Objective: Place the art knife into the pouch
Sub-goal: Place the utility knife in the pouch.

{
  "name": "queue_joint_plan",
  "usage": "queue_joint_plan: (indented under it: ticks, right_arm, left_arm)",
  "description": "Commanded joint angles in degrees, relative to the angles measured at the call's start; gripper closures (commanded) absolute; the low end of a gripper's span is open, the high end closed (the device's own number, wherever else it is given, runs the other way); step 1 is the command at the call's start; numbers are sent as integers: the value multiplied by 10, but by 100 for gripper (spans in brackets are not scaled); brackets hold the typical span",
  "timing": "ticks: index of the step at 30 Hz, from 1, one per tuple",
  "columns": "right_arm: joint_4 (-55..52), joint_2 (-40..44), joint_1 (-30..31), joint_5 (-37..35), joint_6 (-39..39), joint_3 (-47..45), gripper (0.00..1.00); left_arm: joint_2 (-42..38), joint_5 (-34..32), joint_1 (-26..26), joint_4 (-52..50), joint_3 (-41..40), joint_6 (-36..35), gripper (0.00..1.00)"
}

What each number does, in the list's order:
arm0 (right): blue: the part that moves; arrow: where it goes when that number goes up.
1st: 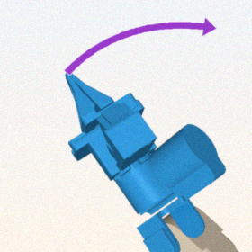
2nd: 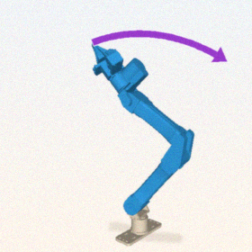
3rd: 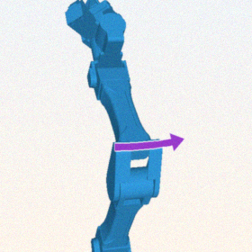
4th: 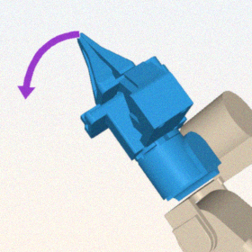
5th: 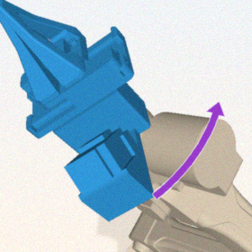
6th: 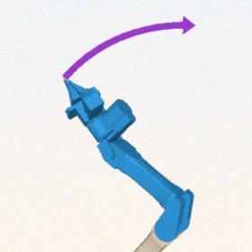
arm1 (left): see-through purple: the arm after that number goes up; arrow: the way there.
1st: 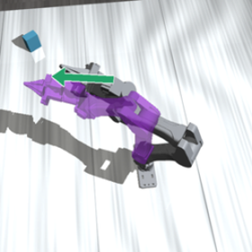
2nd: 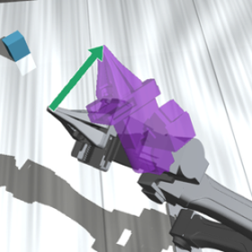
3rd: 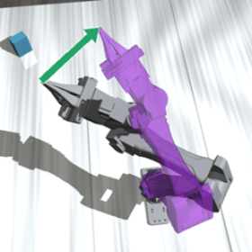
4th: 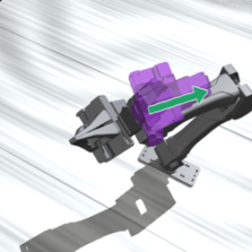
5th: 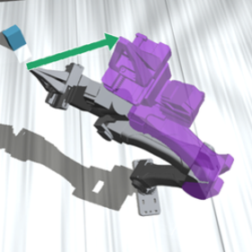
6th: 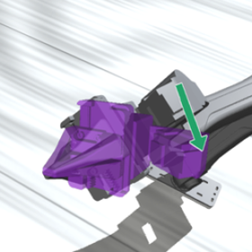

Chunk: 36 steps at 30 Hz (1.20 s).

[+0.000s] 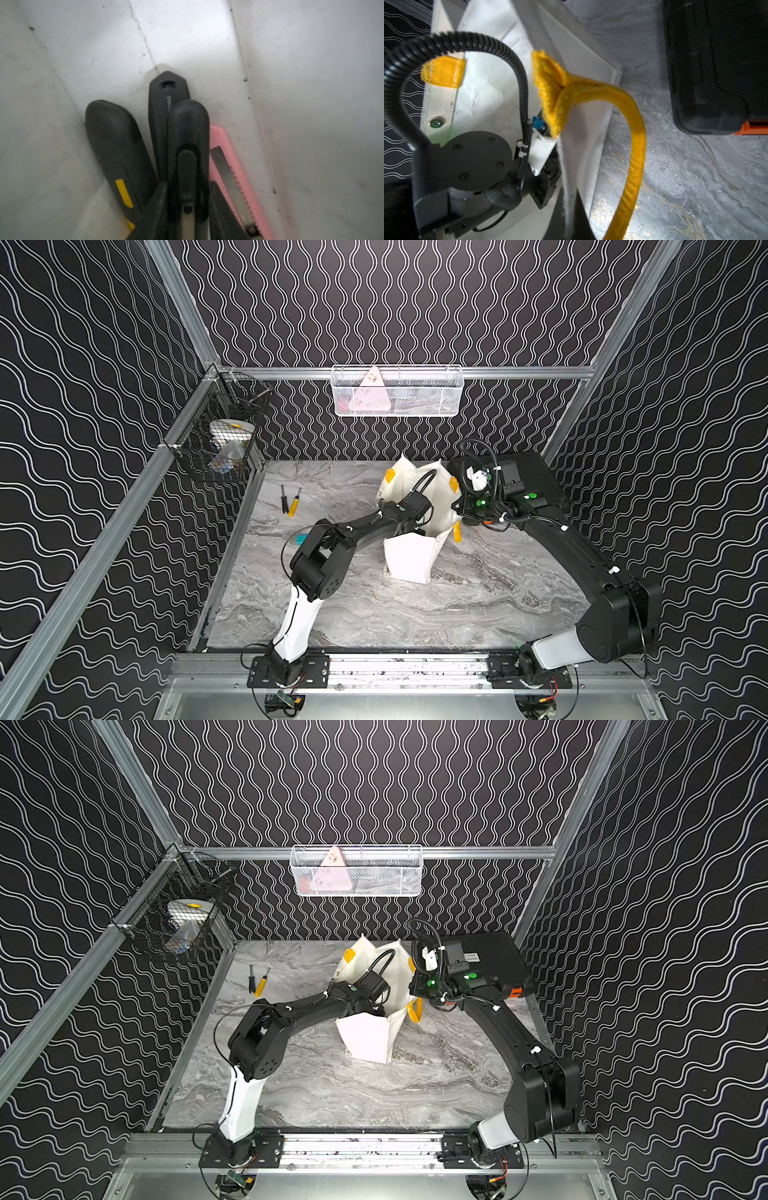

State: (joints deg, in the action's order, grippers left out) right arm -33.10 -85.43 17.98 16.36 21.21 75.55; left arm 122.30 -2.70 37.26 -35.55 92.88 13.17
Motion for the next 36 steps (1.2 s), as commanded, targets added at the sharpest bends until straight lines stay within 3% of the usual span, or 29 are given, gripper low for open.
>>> queue_joint_plan:
  ticks: [1, 14, 20, 24, 31, 36]
  right_arm:
    - [13, 9, -5, -25, -9, 8, 100]
    - [1, 27, -58, -8, -5, 0, 100]
    - [4, 27, -65, 4, -4, -2, 100]
    - [14, 24, -65, 20, 0, -6, 100]
    - [12, 23, -64, 24, -3, -5, 100]
    - [12, 16, -64, 38, -3, -2, 100]
  left_arm:
    - [-8, -54, -10, -62, -11, -22, 74]
    - [-30, -85, -29, -57, -56, -26, 67]
    - [-41, -86, -30, -52, -63, -25, 40]
    - [-52, -77, -29, -45, -63, -23, 28]
    - [-75, -24, -30, -29, -58, -23, 21]
    - [-94, 48, -24, 0, -61, -17, 20]
